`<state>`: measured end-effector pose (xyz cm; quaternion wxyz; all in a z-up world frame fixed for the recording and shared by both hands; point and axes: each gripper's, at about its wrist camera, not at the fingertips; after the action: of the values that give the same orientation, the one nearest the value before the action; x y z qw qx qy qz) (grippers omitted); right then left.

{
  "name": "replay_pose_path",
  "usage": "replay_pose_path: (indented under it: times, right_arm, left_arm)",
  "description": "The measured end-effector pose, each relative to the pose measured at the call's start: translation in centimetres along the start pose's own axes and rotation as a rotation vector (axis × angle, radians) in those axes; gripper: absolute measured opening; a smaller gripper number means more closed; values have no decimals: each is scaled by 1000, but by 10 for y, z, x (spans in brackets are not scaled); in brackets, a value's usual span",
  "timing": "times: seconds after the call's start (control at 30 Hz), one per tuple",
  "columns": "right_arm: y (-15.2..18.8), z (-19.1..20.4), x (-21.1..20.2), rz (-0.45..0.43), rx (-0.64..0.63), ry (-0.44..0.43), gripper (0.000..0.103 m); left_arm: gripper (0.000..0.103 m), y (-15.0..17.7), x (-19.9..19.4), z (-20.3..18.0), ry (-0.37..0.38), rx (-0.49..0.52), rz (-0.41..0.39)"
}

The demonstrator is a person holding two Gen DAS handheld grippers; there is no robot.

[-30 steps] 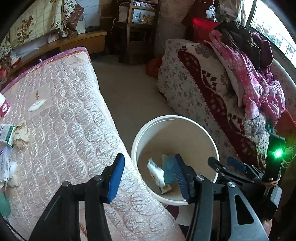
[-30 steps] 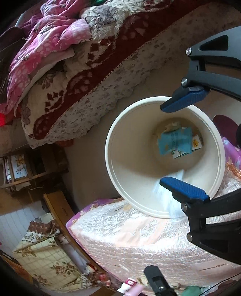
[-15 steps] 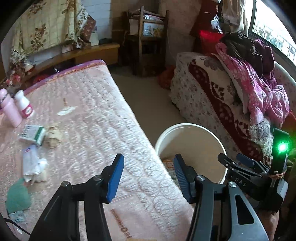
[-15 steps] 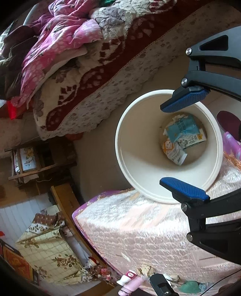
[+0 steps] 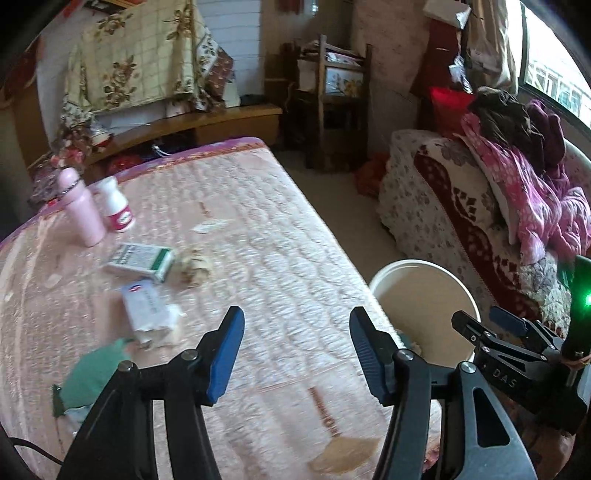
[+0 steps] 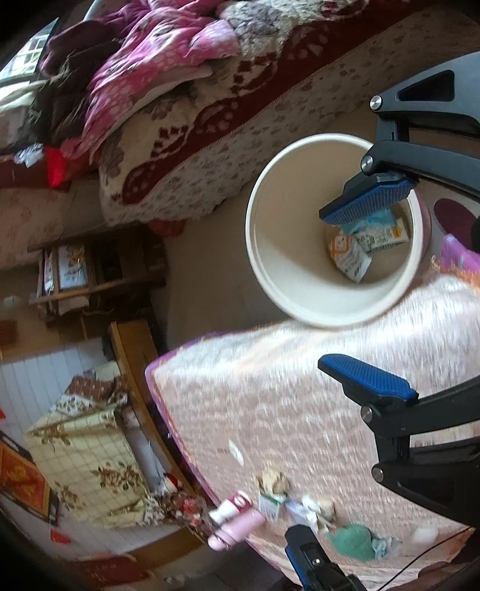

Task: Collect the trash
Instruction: 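Withdraw both tools from the bucket back over the bedspread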

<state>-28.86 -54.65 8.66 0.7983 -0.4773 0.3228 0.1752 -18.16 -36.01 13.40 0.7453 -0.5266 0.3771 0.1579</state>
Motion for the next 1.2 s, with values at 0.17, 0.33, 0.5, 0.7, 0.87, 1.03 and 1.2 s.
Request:
replay_pose_path:
  times: [0.17,0.33,0.5,0.7,0.87,1.03,1.2]
  right_arm:
    - [1,38,1,5,-55,-46,76]
    - [6,76,6,14,-108,-85,76]
    - [15,112,17,49,-155,-122,76]
    - [23,150,23,64,-217,-164,76]
    - [27,174,27,80,-260,-182,76]
    - [32,196,33,87,-292,-203,76]
    - [38,218,41,99,-314,-221,76]
  left_arm:
    - [60,6,-9,34,-58,-27,-15]
    - [63,14,-13,72,-92,-79,-15]
    - [63,24,-11,112,-76,-154,15]
    - [63,37,-15,148,-152,-170,-13]
    - [63,52,-19,178,-218,-181,-54]
    - [63,70,-27,207,-279,-198,-120]
    - [63,86,-37,231,-317,-227,-184]
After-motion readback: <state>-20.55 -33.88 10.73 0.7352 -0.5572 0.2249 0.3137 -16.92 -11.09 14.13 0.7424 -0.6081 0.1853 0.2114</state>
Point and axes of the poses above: each gripper's, at about its wrist camera, not at the fingertips, and x roughly the way its jaws point, z to its left, y to its underside, and after that the axes turned 15 degrees about -y, right-handed
